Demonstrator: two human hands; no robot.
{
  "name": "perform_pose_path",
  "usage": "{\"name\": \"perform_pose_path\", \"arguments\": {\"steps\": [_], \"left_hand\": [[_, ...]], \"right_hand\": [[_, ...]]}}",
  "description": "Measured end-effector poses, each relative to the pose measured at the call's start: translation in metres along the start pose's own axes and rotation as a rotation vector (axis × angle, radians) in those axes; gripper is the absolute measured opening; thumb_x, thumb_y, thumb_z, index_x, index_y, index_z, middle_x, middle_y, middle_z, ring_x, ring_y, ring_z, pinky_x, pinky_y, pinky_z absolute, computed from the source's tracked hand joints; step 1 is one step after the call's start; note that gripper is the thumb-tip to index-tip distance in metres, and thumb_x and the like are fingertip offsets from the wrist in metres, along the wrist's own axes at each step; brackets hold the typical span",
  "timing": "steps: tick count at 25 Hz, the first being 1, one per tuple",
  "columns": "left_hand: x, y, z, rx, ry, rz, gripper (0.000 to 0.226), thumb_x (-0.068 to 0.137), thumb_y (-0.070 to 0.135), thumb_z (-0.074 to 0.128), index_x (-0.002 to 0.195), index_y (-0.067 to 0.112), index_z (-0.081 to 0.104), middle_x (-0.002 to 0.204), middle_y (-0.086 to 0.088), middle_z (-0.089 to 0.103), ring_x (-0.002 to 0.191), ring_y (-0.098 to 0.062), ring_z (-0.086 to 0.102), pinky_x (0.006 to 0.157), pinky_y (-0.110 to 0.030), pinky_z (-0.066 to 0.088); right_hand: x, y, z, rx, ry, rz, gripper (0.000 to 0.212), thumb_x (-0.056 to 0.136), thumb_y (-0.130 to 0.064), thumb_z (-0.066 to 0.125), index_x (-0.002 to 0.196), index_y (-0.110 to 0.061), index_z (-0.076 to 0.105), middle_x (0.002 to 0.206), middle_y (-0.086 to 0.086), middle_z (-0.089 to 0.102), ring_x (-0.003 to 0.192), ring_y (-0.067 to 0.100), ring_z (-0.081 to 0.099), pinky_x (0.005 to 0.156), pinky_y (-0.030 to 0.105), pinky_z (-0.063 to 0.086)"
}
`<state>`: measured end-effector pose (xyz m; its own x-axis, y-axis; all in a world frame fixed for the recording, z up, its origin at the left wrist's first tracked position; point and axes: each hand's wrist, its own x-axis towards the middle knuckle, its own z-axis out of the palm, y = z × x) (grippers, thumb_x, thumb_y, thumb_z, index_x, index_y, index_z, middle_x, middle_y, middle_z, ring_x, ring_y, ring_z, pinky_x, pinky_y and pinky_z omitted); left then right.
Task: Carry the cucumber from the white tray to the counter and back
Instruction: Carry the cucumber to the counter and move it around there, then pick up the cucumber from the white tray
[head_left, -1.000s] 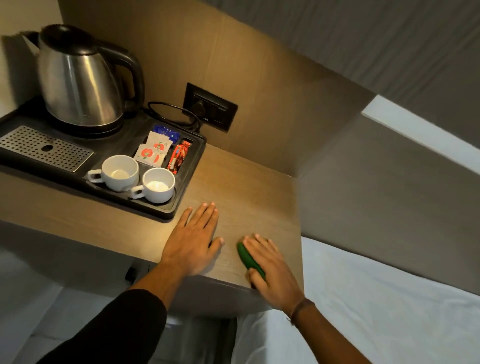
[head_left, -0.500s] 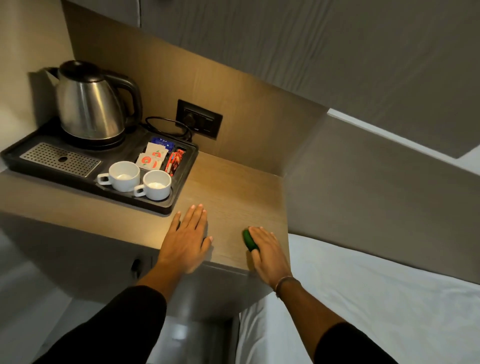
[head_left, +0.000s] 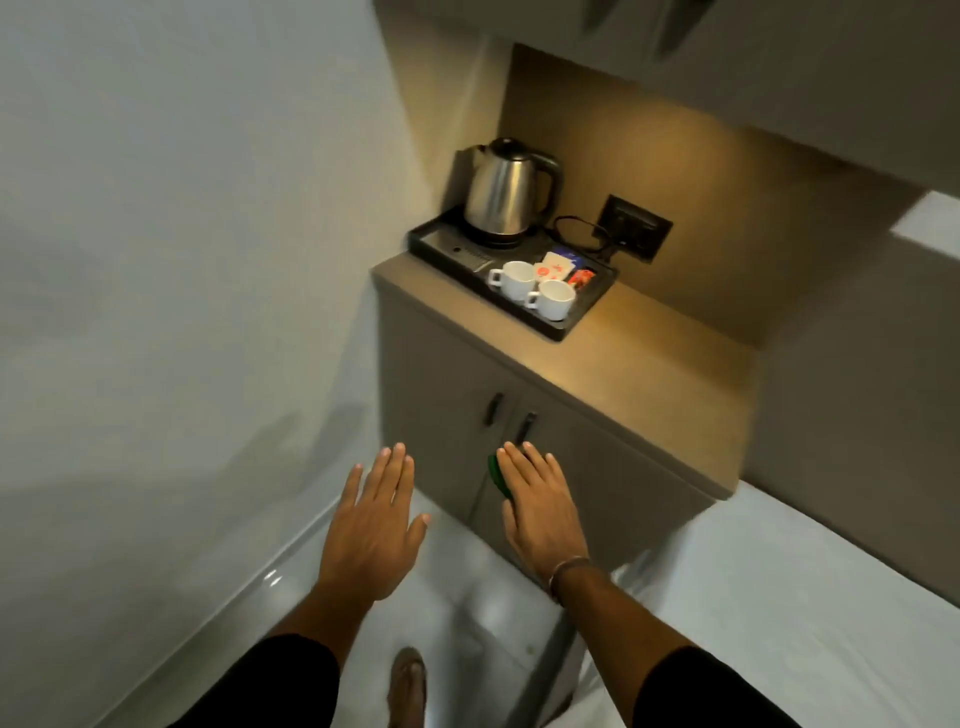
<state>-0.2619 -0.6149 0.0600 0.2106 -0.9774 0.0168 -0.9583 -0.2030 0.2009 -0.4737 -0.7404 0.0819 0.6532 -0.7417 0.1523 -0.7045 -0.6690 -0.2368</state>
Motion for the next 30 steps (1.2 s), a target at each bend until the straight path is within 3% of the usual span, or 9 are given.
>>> {"name": "perform_pose_path", "arguments": {"steps": [8,12,16,19,23,26,30], "left_hand": [[-0.27,-0.14,-0.022,0.041,-0.056,-0.506,0.078,0.101,0.054,0.024,0.162,0.005,0.02,0.172,-0.016,0.018,0.159,-0.033,0.015,0.128,-0.058,0.018],[-0.391,-0.196,-0.027,0.052,-0.074,-0.75,0.08,0.1,0.058,0.017,0.164,0.01,0.016,0.174,-0.013,0.015,0.16,-0.032,0.011,0.129,-0.056,0.014],[-0.481,-0.257,-0.031,0.063,-0.059,-0.859,0.078,0.102,0.057,0.013,0.162,0.007,0.02,0.172,-0.017,0.019,0.159,-0.036,0.012,0.128,-0.059,0.016],[-0.531,-0.31,-0.034,0.072,-0.07,-0.94,0.075,0.105,0.055,0.012,0.163,0.008,0.012,0.173,-0.016,0.012,0.159,-0.036,0.005,0.129,-0.057,0.006],[-0.553,-0.366,-0.03,0.087,-0.089,-0.976,0.084,0.098,0.064,0.008,0.164,0.014,-0.008,0.174,-0.011,-0.009,0.158,-0.034,-0.014,0.128,-0.054,-0.01],[-0.555,-0.393,-0.019,0.09,-0.112,-0.968,0.083,0.104,0.064,0.017,0.163,0.013,-0.009,0.172,-0.011,-0.016,0.158,-0.036,-0.017,0.129,-0.055,-0.006],[-0.554,-0.414,-0.005,0.074,-0.099,-0.952,0.08,0.106,0.058,0.023,0.164,0.009,-0.004,0.174,-0.015,-0.01,0.159,-0.034,-0.014,0.13,-0.055,-0.001]], "right_hand": [[-0.071,-0.263,0.08,0.15,-0.144,-0.389,0.065,0.091,-0.017,0.059,0.154,-0.011,0.043,0.159,0.01,0.047,0.15,0.035,0.038,0.126,0.052,0.024],[-0.121,-0.403,0.12,0.185,-0.237,-0.592,0.067,0.094,-0.02,0.056,0.158,-0.014,0.036,0.164,0.007,0.041,0.154,0.032,0.031,0.128,0.049,0.018],[-0.156,-0.522,0.151,0.238,-0.308,-0.698,0.067,0.093,-0.017,0.057,0.157,-0.014,0.037,0.163,0.008,0.042,0.154,0.033,0.031,0.127,0.053,0.021],[-0.169,-0.601,0.175,0.246,-0.333,-0.753,0.065,0.095,-0.017,0.059,0.156,-0.014,0.038,0.163,0.01,0.042,0.153,0.035,0.032,0.126,0.055,0.023],[-0.165,-0.669,0.212,0.221,-0.342,-0.771,0.061,0.101,-0.026,0.059,0.156,-0.014,0.038,0.164,0.01,0.041,0.154,0.036,0.031,0.128,0.053,0.018],[-0.155,-0.694,0.245,0.161,-0.398,-0.773,0.066,0.102,-0.038,0.057,0.159,-0.013,0.034,0.166,0.012,0.037,0.155,0.036,0.027,0.128,0.053,0.013],[-0.144,-0.709,0.281,0.022,-0.437,-0.803,0.074,0.1,-0.043,0.058,0.161,-0.015,0.027,0.168,0.01,0.031,0.157,0.035,0.022,0.129,0.052,0.01]]}}
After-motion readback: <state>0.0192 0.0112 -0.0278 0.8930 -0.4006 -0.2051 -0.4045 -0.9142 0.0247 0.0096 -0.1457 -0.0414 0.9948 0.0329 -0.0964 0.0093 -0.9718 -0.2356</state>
